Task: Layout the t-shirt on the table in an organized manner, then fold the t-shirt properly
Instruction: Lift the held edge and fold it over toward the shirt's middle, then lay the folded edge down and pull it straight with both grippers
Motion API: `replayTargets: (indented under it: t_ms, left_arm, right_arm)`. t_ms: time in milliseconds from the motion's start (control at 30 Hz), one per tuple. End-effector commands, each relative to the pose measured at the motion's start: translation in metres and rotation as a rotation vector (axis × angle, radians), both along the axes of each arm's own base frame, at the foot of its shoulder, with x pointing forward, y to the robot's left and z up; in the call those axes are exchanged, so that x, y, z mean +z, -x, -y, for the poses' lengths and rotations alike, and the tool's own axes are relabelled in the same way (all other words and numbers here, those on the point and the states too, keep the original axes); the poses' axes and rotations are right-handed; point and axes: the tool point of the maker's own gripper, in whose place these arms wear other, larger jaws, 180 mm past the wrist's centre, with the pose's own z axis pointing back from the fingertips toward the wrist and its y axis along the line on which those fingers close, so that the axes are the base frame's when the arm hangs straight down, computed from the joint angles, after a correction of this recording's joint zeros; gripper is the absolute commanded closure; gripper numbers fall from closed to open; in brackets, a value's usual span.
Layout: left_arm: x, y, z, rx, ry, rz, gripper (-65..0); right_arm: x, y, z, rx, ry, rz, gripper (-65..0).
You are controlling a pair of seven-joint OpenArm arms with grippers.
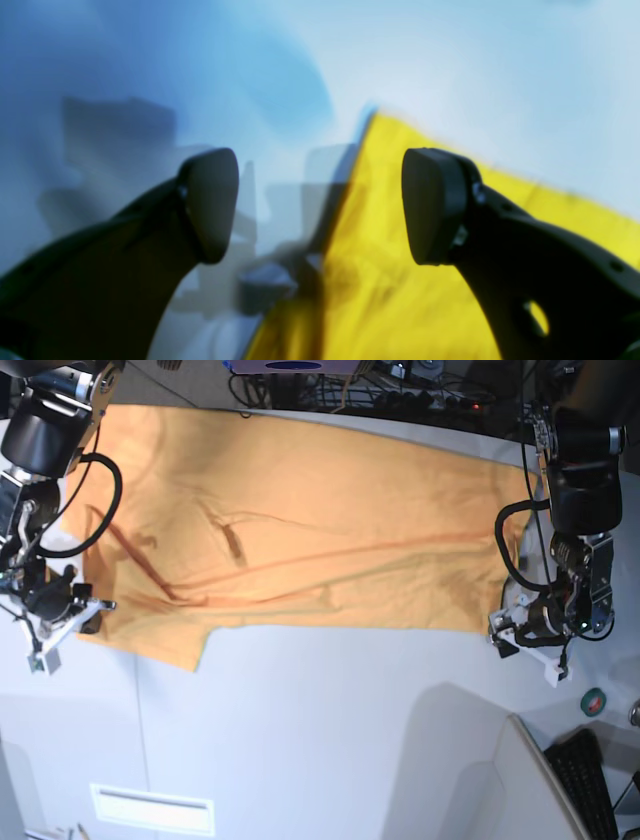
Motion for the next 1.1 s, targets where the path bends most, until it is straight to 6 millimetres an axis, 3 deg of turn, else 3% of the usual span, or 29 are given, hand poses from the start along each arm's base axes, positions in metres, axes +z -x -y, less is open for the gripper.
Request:
replayTargets:
  t_ms: [0,133,467,533,733,933,1067]
  left_arm:
    - [0.012,-0.017,-0.006,0.001,-0.017,0.052,-48.5]
    - [-0.003,-0.023,0.004,-0.022,-0.026,0.040,-48.5]
    - [-0.014,-0.024,0.032,-0.059,-0.001,0.028,-47.9]
    - [-0.015,-0.024,0.034,-0.062,0.001,0.027,-40.2]
    - [-0.023,-0.014,0.032,-0.054,0.004,0.007,-0.7]
    - [-0.017,-0.019,0.030,-0.054,0.000,0.021,0.0]
    - [0.001,-0.032,0.028,-0.072,-0.023,0.073,0.0]
  right_arm:
    - [0.018,-0.014,0.008,-0.005,0.012,0.063,0.0]
    - [0.018,-0.013,0.010,-0.011,0.012,0.064,0.0]
    - [0.019,-0.013,0.013,-0.015,0.016,0.064,0.0]
    - [0.019,-0.013,0.013,-0.015,0.016,0.064,0.0]
    - [0.018,-0.013,0.013,-0.016,0.015,0.062,0.0]
    - [0.018,-0.013,0.014,-0.026,0.015,0.100,0.0]
    - [0.020,-0.014,0.016,-0.030,0.018,0.115,0.0]
